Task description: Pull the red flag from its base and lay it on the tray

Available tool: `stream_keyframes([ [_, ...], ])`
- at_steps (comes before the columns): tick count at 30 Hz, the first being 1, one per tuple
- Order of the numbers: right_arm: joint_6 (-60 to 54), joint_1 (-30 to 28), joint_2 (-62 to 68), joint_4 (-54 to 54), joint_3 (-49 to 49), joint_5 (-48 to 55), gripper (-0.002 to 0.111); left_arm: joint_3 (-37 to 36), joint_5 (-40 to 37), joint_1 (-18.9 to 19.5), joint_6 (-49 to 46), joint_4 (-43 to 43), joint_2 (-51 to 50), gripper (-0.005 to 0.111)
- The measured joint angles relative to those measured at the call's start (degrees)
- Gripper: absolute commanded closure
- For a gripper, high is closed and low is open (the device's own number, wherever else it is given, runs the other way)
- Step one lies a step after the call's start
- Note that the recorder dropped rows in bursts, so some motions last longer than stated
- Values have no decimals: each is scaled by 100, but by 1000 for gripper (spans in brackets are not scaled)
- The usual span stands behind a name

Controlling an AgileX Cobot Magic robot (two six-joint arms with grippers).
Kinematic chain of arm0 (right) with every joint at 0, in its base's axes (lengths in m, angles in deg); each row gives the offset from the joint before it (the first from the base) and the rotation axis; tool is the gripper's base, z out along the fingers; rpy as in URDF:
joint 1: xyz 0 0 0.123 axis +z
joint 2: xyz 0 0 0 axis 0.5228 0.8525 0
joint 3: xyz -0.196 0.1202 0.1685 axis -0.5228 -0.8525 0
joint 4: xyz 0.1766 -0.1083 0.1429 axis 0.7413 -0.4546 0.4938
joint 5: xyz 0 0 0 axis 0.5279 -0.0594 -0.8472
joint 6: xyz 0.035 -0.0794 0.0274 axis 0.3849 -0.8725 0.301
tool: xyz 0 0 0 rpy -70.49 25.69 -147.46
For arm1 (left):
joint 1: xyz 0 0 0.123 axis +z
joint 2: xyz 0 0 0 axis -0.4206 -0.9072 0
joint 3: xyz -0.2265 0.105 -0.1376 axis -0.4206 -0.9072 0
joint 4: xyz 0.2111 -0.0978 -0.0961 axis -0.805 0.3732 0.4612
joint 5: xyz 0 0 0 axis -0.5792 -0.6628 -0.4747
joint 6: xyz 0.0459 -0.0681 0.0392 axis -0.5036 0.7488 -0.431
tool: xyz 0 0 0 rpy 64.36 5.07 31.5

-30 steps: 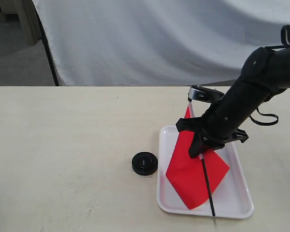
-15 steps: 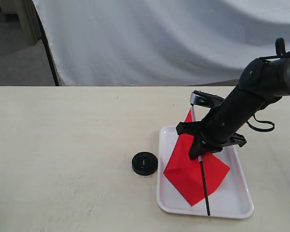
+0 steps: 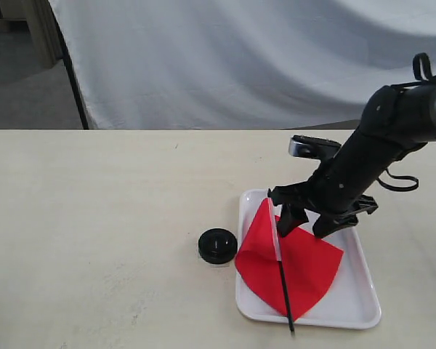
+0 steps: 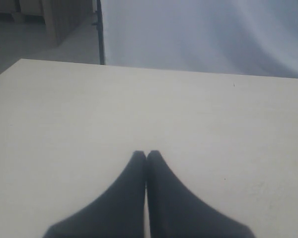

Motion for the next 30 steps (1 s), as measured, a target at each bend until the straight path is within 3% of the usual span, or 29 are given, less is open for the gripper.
stream_keyframes([
  [3,183,0,-317,-483,66,24,45,0,0,0,0,0,0,107],
  [5,341,0,-570,-861,134,50,54,0,0,0,0,0,0,107],
  [7,568,0,-871,-1409,160,99,75,0,0,0,0,0,0,107],
  [9,890,0,-1126,-1976,169,143,109,0,0,0,0,0,0,107],
  [15,2115,0,-1647,-3539,133,630,109,0,0,0,0,0,0,107],
  [22,2411,-62,-2171,-3737,-283,669,109,0,0,0,0,0,0,107],
  [30,2913,-1041,-3197,-3725,-1050,106,109,0,0,0,0,0,0,107],
])
